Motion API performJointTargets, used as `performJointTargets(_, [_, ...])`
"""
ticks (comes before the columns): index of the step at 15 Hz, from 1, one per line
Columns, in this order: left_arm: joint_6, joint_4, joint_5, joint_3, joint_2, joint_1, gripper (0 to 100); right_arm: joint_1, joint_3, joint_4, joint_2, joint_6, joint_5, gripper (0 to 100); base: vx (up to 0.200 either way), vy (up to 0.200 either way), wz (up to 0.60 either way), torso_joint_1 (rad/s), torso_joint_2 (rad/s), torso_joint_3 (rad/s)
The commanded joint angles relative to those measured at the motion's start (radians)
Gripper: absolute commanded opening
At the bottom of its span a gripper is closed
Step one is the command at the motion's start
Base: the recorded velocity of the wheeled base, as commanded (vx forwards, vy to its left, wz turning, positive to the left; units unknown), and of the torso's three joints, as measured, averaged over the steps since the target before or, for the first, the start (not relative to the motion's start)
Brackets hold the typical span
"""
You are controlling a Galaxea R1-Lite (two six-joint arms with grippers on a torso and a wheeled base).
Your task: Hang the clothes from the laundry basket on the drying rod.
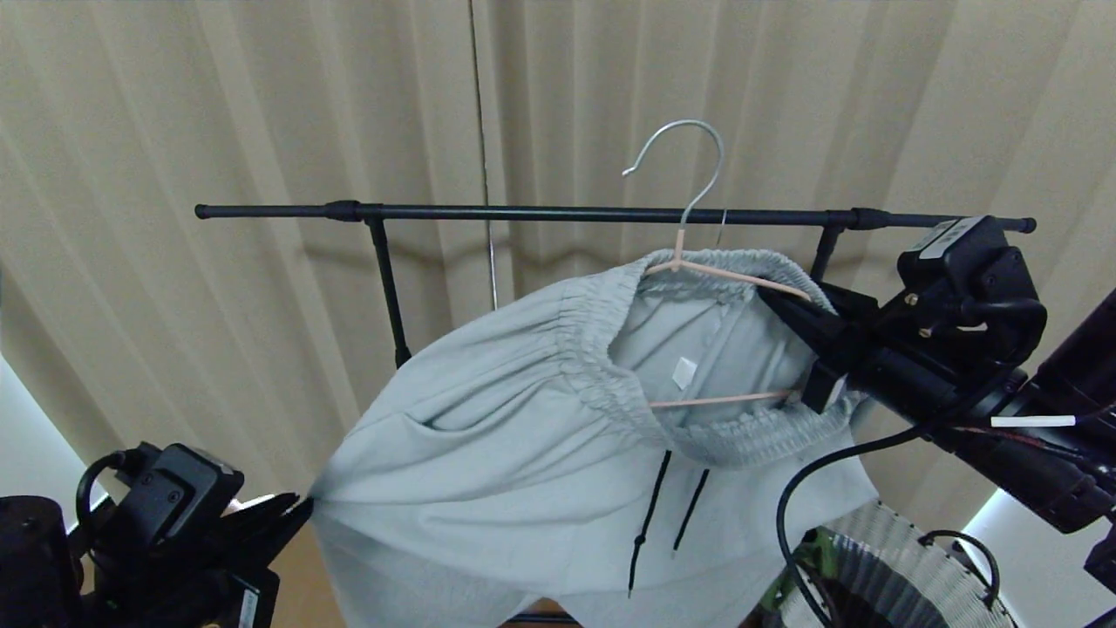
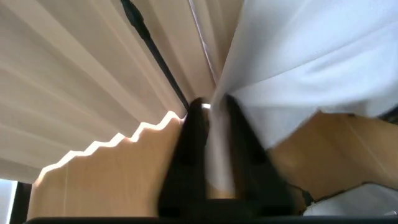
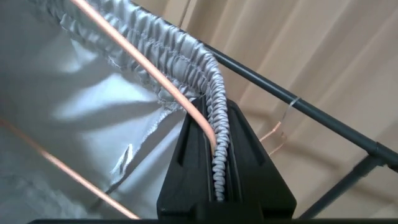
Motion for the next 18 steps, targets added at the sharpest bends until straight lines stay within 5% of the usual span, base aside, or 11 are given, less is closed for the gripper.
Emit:
performJointTargets(1, [-0.001, -0.002, -0.001, -0.006, -0.048, -0.025, 100, 0.001, 0.002, 0.003, 0.0, -0.001, -0.002, 0, 0.0, 0.0, 0.0, 0.0, 0.0, 0.0])
performJointTargets(4, [-0.004, -0.002, -0.003, -0.014, -0.146, -0.04, 100, 0.001, 0.008, 0.017, 0.004, -0.001, -0.047, 0, 0.0, 0.0, 0.0, 0.0, 0.0, 0.0])
performJointTargets(7, [-0.005, 0.0, -0.001, -0.04, -0.293, -0.039, 100, 0.001, 0.013, 0.174, -0.024, -0.001, -0.152, 0, 0.0, 0.0, 0.0, 0.0, 0.0, 0.0])
performJointTargets(9, [-0.007, 0.003, 0.0, -0.028, -0.407, -0.034, 100, 0.003, 0.028, 0.252, -0.018, 0.008, -0.321, 0, 0.0, 0.0, 0.0, 0.0, 0.0, 0.0])
performJointTargets(10, [-0.007, 0.006, 0.0, -0.021, -0.451, -0.034, 100, 0.003, 0.025, 0.252, -0.015, 0.017, -0.349, 0, 0.0, 0.0, 0.0, 0.0, 0.0, 0.0])
performJointTargets(14, [-0.005, 0.008, -0.001, 0.023, -0.523, -0.04, 100, -0.008, 0.031, 0.252, -0.01, 0.037, -0.45, 0, 0.0, 0.0, 0.0, 0.0, 0.0, 0.0])
performJointTargets(18, [-0.005, 0.069, -0.003, 0.02, -0.523, -0.04, 100, -0.02, 0.031, 0.25, -0.004, 0.052, -0.467, 0, 0.0, 0.0, 0.0, 0.0, 0.0, 0.0])
